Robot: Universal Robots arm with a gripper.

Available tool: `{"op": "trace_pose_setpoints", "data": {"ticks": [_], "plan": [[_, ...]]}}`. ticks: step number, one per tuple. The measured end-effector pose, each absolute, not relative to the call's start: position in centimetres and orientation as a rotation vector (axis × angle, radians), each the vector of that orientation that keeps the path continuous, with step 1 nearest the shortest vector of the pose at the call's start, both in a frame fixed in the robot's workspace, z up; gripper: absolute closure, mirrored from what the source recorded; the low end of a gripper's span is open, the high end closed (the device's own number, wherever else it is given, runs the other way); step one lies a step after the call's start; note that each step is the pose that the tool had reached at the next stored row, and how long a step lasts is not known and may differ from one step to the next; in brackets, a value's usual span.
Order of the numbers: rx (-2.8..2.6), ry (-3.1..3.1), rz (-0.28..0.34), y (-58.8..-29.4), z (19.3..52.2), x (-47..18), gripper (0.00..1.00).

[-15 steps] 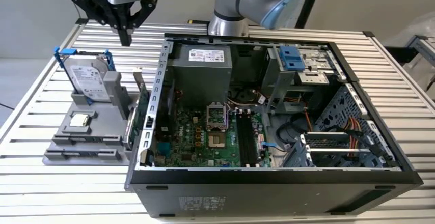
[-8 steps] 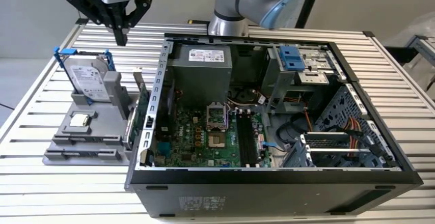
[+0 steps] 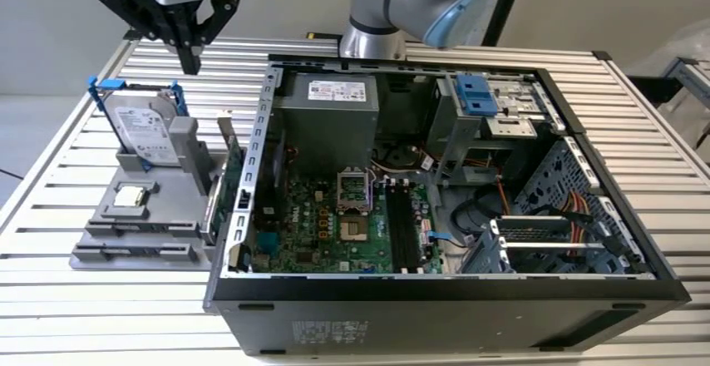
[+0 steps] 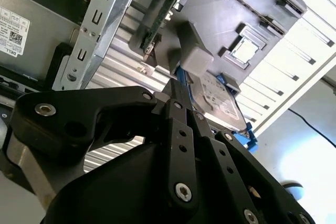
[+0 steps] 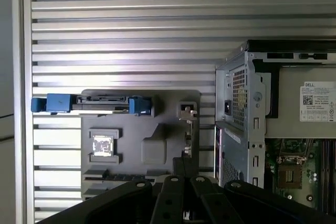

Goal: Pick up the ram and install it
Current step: 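Reach for the ram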

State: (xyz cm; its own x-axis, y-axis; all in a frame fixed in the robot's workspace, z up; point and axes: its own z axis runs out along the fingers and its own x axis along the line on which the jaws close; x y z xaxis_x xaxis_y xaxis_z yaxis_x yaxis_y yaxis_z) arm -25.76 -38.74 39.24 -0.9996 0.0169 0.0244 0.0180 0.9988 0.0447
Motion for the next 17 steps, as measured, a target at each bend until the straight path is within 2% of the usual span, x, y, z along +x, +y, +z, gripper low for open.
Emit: {"op": "trace_pose_setpoints", "data": {"ticks": [17], "plan": [[-0.008,-3.125,-0.069,-38.7,39.2,-27.0,1.0]]}}
